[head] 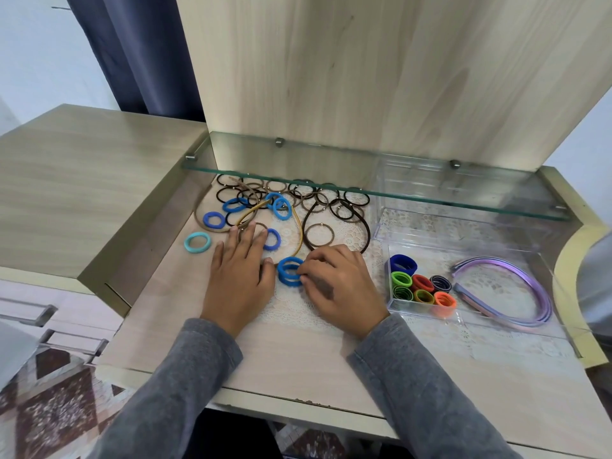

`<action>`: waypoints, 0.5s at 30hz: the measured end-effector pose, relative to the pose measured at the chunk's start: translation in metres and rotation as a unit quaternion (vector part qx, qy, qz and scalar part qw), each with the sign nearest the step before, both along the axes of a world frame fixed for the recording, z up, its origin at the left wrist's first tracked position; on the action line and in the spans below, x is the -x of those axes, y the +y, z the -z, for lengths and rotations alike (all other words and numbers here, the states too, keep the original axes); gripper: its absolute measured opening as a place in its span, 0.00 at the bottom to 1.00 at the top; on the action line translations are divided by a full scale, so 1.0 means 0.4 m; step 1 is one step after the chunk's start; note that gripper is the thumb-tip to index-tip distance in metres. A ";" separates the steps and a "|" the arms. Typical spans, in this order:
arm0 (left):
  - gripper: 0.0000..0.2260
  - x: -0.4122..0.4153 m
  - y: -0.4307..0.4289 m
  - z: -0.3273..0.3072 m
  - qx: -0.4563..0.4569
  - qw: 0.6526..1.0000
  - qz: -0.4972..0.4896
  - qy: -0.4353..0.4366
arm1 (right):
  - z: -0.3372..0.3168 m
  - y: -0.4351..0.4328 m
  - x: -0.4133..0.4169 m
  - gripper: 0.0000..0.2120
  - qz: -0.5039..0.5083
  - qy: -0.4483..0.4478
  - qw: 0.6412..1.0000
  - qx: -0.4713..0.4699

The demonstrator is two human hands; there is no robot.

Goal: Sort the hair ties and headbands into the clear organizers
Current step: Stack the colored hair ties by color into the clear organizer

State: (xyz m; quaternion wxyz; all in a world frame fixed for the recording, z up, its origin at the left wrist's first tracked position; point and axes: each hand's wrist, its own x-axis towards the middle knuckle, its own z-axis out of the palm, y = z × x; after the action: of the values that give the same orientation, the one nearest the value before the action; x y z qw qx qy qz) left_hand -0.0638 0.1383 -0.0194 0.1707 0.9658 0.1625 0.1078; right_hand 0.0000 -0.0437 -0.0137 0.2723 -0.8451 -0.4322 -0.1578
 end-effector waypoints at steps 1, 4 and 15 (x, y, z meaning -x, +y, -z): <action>0.30 -0.001 0.001 0.000 0.001 1.000 0.000 0.000 | 0.001 0.000 0.000 0.07 0.001 -0.001 1.000 0.001; 0.30 -0.001 0.001 0.001 0.003 1.000 0.002 0.004 | 0.000 0.000 0.001 0.08 0.004 0.000 1.000 0.009; 0.30 0.000 0.002 -0.003 0.002 1.000 0.006 0.013 | -0.002 0.000 0.005 0.09 0.016 0.004 1.000 0.026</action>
State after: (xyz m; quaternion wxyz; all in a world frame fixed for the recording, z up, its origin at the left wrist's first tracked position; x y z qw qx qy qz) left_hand -0.0639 0.1392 -0.0180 0.1715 0.9677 0.1592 0.0939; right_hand -0.0018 -0.0436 -0.0128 0.2499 -0.8590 -0.4217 -0.1475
